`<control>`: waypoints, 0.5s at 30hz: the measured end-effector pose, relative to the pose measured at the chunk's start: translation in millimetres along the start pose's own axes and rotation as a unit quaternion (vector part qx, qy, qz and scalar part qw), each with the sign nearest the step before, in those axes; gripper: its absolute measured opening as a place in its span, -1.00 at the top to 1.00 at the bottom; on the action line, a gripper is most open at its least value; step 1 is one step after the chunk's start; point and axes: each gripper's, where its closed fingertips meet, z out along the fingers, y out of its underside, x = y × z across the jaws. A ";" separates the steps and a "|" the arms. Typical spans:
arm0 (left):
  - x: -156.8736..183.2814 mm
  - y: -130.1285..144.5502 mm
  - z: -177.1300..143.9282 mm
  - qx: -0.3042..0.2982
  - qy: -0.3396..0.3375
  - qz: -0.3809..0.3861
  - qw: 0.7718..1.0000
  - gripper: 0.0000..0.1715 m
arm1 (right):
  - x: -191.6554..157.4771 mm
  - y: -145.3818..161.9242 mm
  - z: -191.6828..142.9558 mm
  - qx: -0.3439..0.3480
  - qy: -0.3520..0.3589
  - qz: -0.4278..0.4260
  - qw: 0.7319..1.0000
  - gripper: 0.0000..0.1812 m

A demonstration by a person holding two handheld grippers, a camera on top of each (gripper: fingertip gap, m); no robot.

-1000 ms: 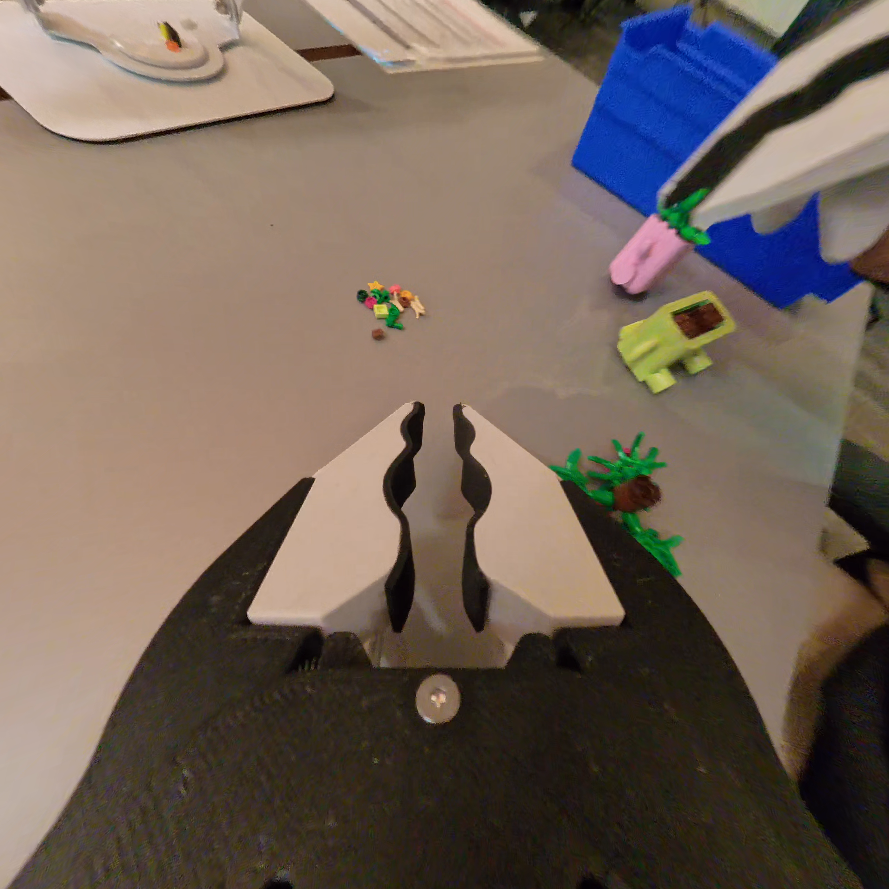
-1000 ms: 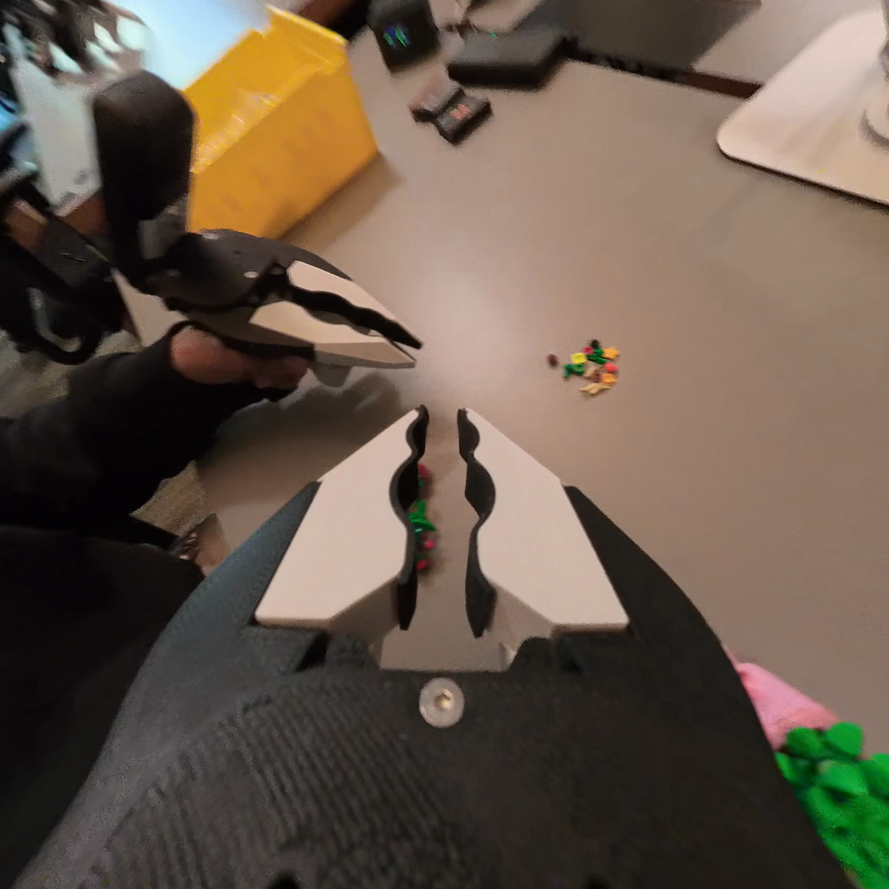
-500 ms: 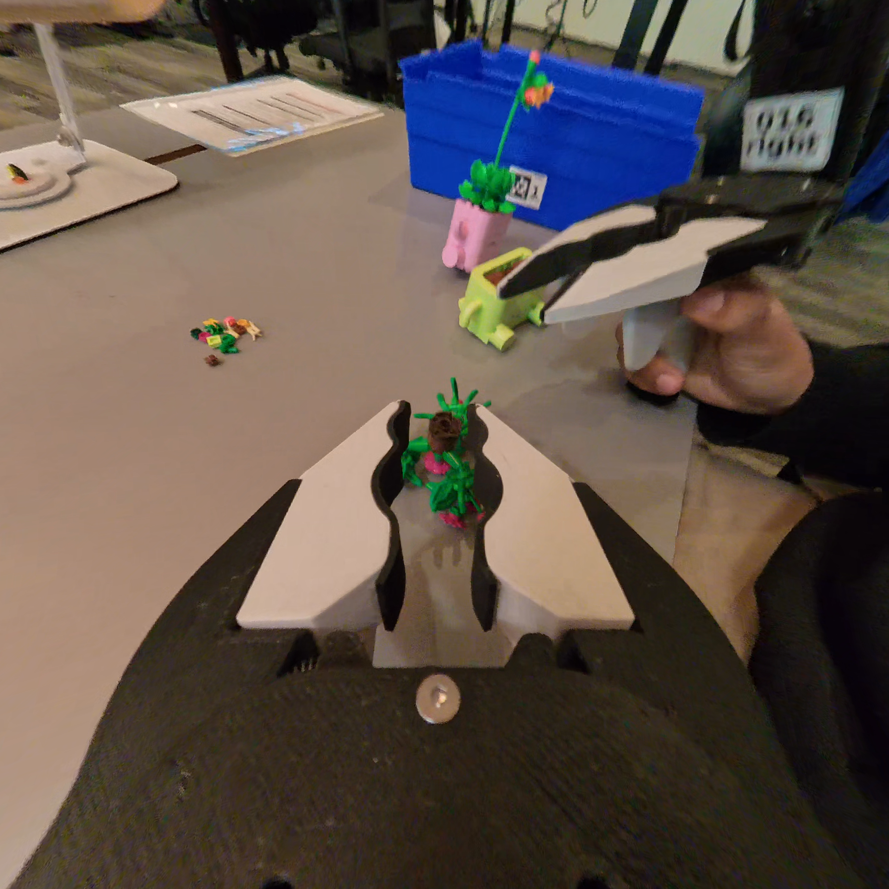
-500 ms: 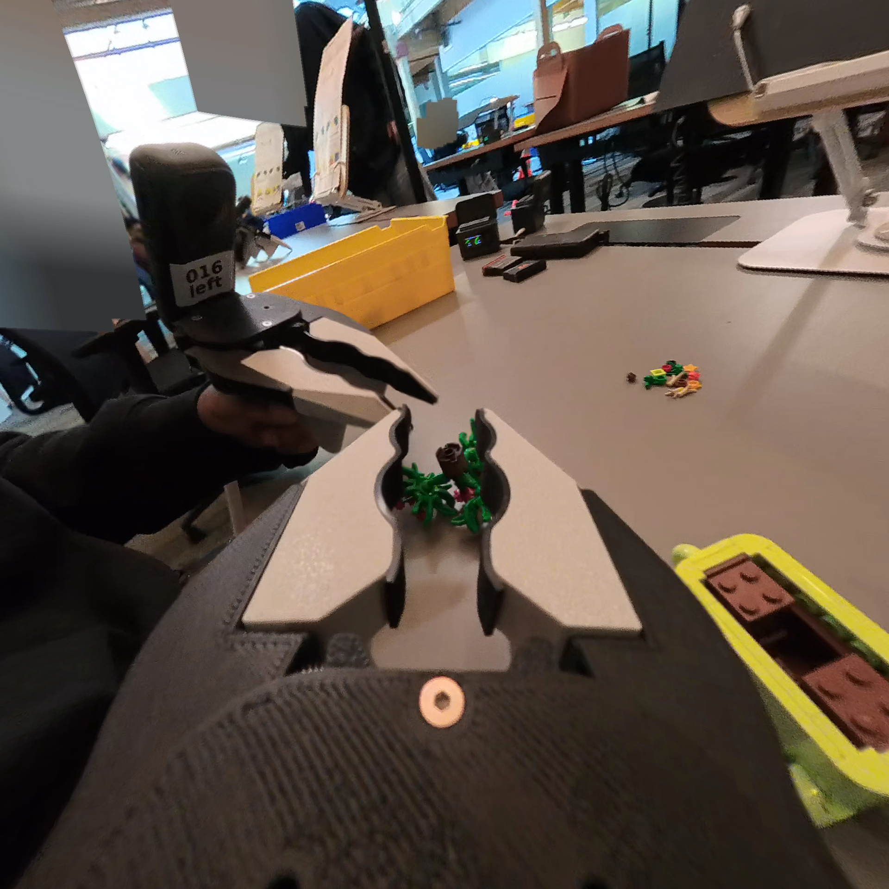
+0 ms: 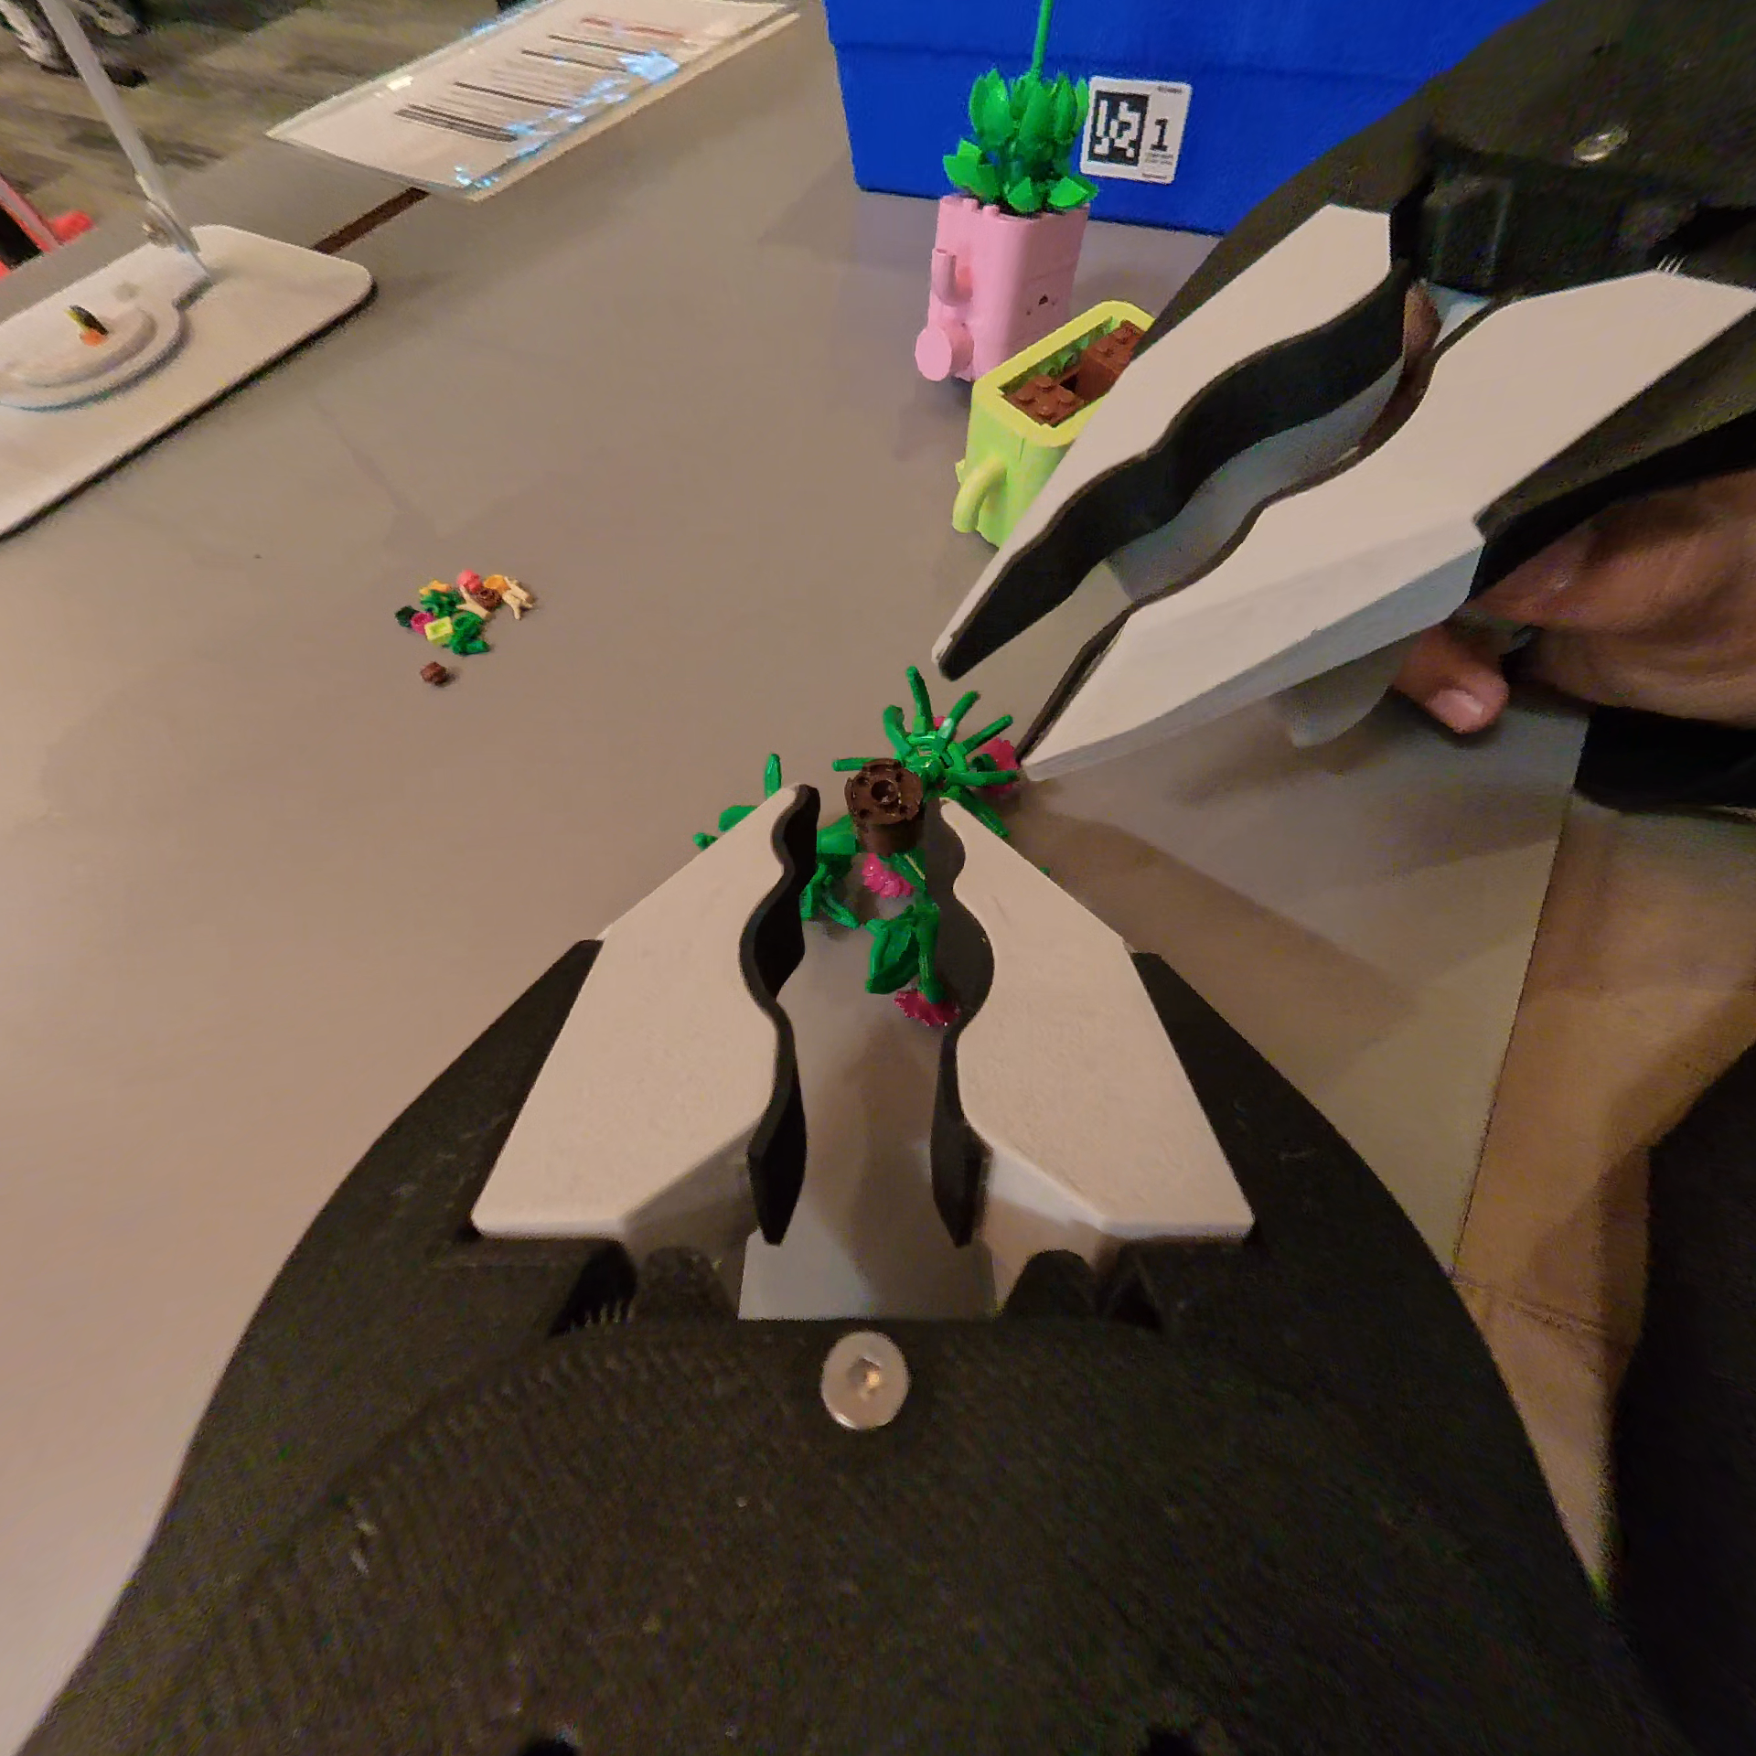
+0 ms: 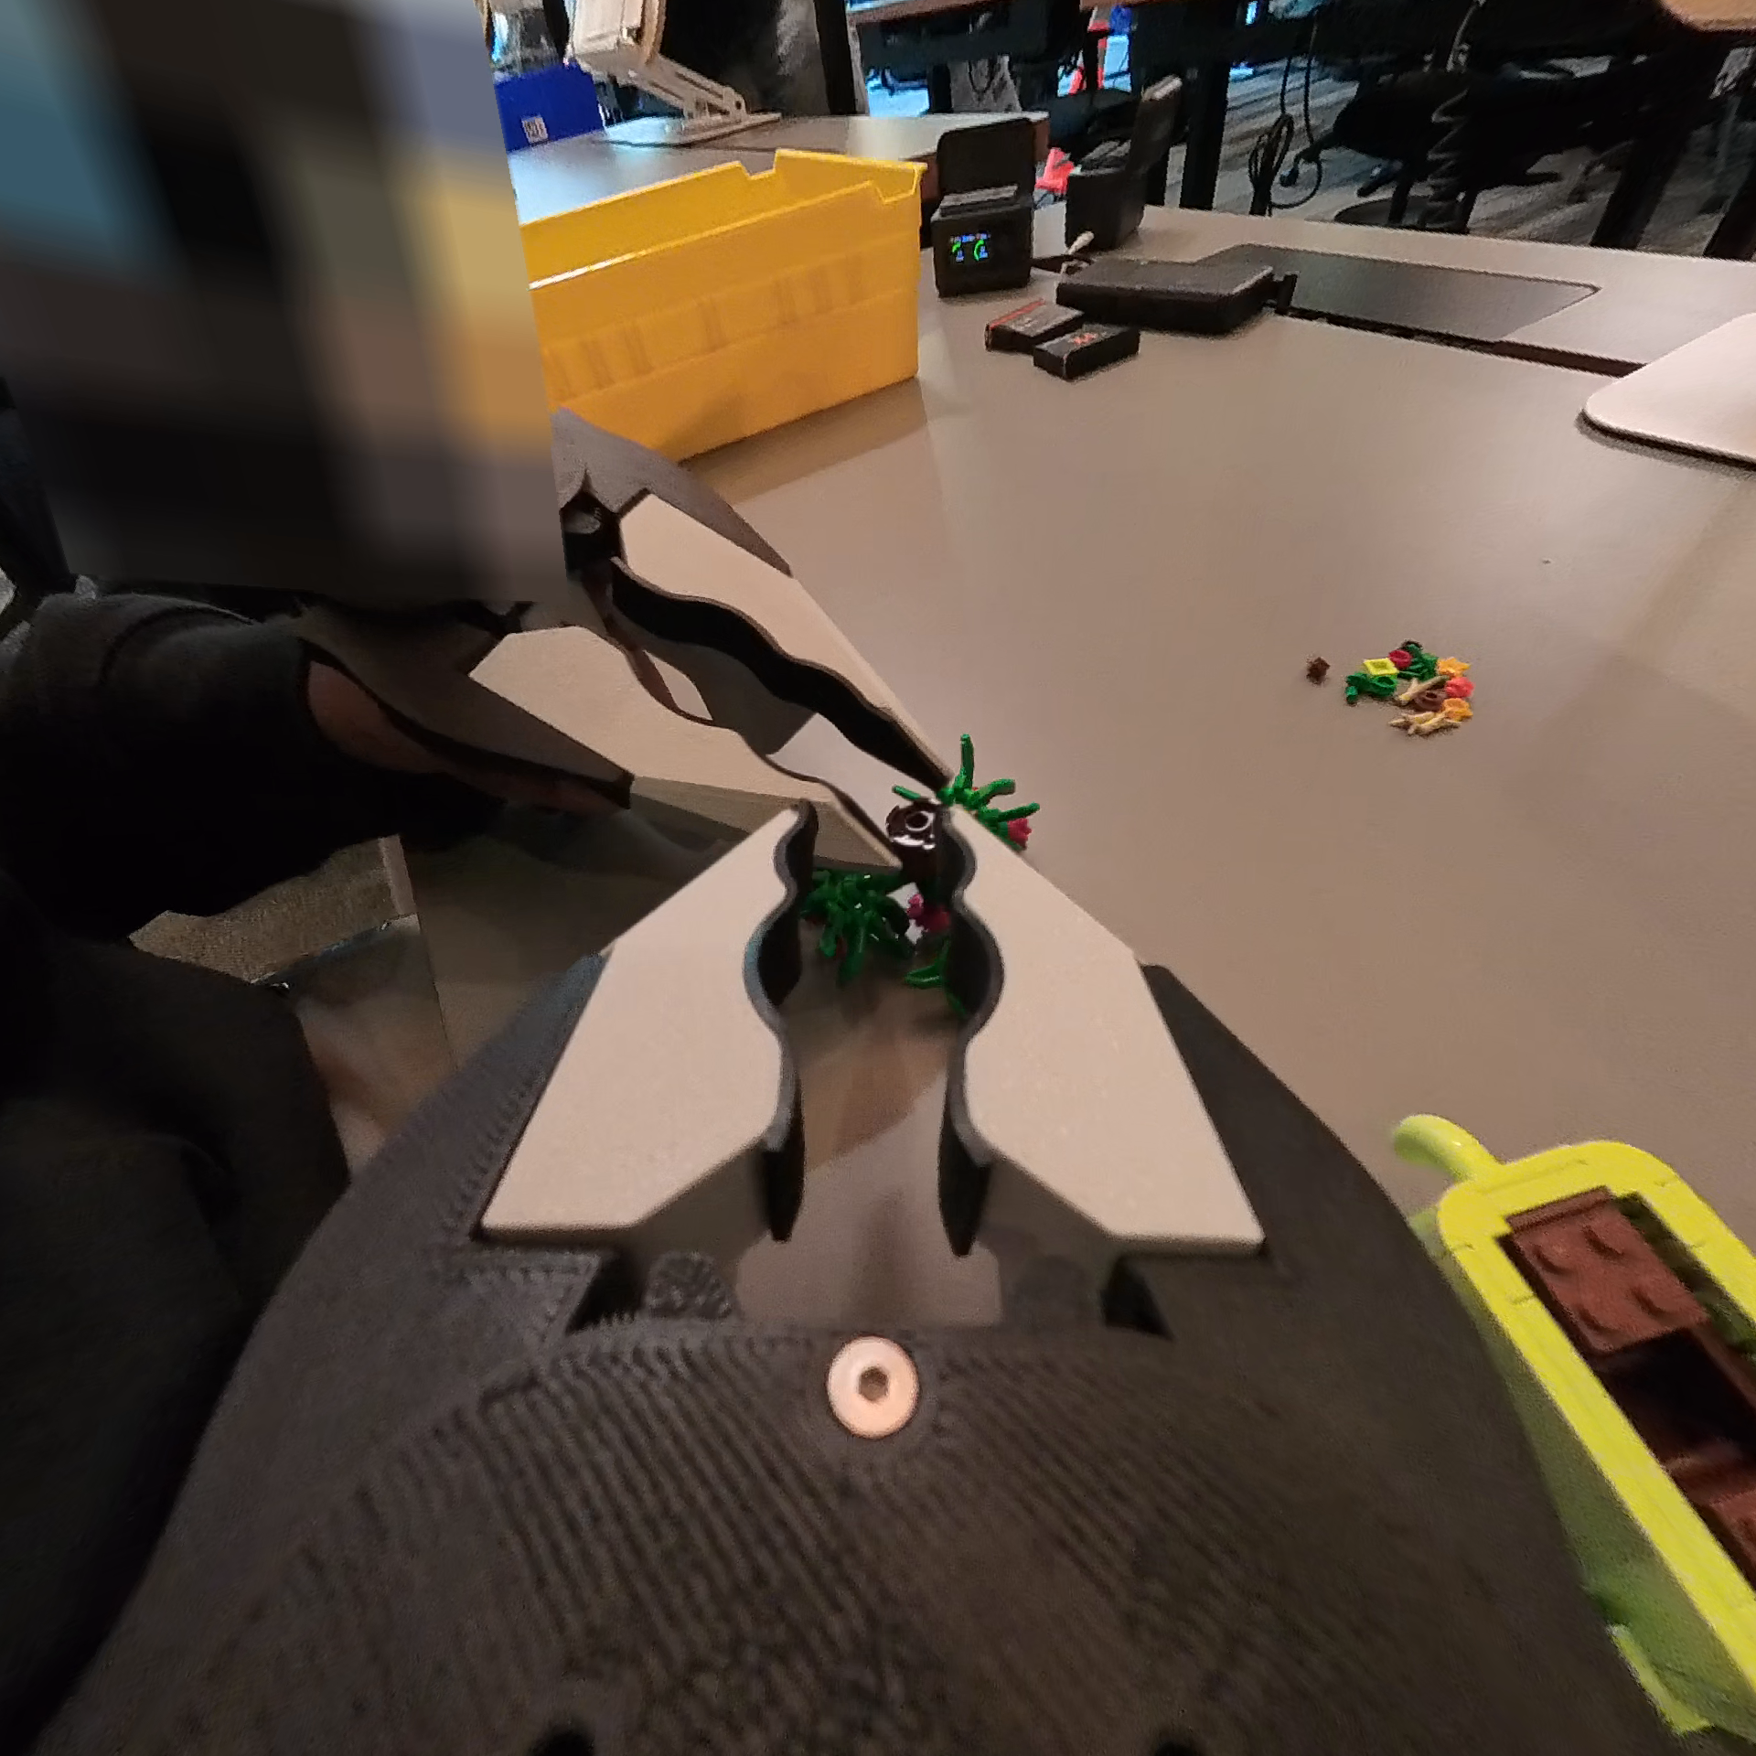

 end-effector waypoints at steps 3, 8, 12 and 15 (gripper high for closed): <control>1.7 3.5 4.4 -0.017 0.012 -0.006 1.000 0.80 | 0.9 1.5 1.4 -0.006 0.003 0.001 1.000 0.75; 3.1 7.0 7.3 -0.032 0.014 -0.002 0.999 0.82 | 4.1 -1.4 -1.0 0.005 0.001 0.018 1.000 0.76; 1.5 6.5 6.8 -0.029 0.010 -0.005 0.999 0.85 | 7.9 -7.8 -6.9 0.031 -0.004 0.040 0.999 0.76; -3.7 -2.4 1.2 0.005 0.010 -0.031 0.999 0.85 | 14.0 -17.2 -16.3 0.072 -0.005 0.063 0.995 0.76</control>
